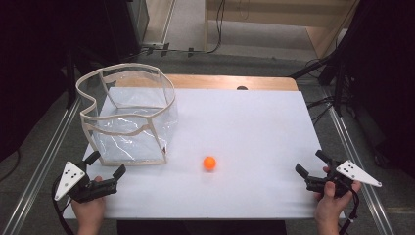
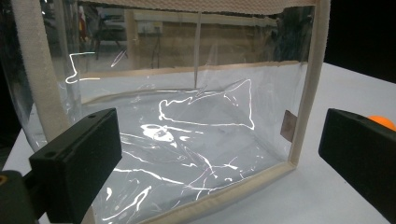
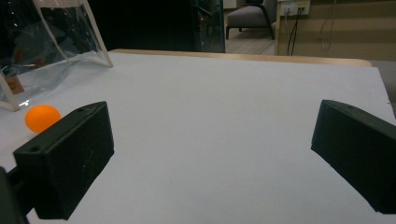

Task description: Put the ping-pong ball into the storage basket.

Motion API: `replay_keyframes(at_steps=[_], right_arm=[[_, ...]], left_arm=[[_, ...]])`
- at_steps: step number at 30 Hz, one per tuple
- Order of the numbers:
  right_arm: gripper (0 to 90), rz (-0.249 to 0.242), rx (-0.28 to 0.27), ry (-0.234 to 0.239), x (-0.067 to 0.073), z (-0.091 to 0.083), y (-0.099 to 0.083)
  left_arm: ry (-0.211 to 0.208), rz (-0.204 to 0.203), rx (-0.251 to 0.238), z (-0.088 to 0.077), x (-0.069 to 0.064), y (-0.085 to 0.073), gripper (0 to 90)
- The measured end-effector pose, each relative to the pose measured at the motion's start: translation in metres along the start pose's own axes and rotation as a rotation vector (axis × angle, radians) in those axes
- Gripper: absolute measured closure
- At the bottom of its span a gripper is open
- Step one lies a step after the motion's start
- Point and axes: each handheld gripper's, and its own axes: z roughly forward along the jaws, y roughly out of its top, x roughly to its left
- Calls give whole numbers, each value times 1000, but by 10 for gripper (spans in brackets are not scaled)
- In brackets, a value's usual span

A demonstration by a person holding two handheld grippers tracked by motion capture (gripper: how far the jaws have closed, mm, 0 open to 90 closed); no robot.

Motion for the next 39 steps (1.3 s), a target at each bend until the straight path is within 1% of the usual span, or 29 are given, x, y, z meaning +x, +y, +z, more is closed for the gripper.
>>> replay_keyframes(at_steps=[1,2,4,5,6,7,8,10,12,17,18,21,22,23,24,26,27,29,31,33,34,35,36,37,38,39], right_arm=[[0,-3,3,18,-1,1,1],[0,-3,3,18,-1,1,1],[0,-5,16,55,1,0,3],[0,-5,16,55,1,0,3],[0,-8,17,65,2,1,4],[0,-13,20,59,4,1,5],[0,-28,27,54,7,1,8],[0,-34,34,57,8,2,9],[0,-42,34,96,11,4,13],[0,-54,34,102,15,5,21],[0,-42,61,77,16,7,24],[0,-47,70,69,16,9,25],[0,-46,88,67,17,12,26],[0,-46,88,67,17,12,26],[0,-46,91,75,18,14,26],[0,-27,82,112,18,17,26],[0,-25,82,122,18,18,27],[0,-39,116,124,20,21,29],[0,-50,134,136,24,23,33],[0,-69,128,169,26,25,35],[0,-78,125,172,28,27,37],[0,-91,138,208,32,31,39],[0,-91,138,208,32,31,39],[0,-105,156,221,35,37,41],[0,-105,156,221,35,37,41],[0,-108,165,238,37,39,42]], left_arm=[[2,1,3,0,0,0,1],[4,3,3,1,-1,0,1],[5,7,2,0,-1,0,1],[7,6,1,0,-1,0,1],[8,5,1,0,-1,0,1],[7,4,3,0,-1,0,1],[8,2,2,0,-1,0,1],[7,1,3,-1,0,0,1],[6,3,8,-1,-1,0,1],[0,16,7,0,-2,-1,1],[1,18,8,0,-2,-1,1],[2,20,9,0,-3,-1,0],[2,25,11,0,-3,-1,1],[2,25,11,0,-3,-1,1],[-2,27,7,0,-3,-1,1],[-8,31,4,-1,-3,-1,1],[-9,31,4,-1,-3,-1,0],[-8,30,5,-1,-3,-1,1],[-7,32,7,-2,-3,-1,0],[-7,35,5,-2,-4,-1,1],[-7,35,4,-2,-4,-1,1],[-7,36,3,-2,-4,-1,0],[-6,36,4,-2,-4,-1,0],[-4,36,2,-2,-4,-1,0],[-1,35,2,-2,-4,-1,0],[1,35,2,-2,-4,-2,1]])
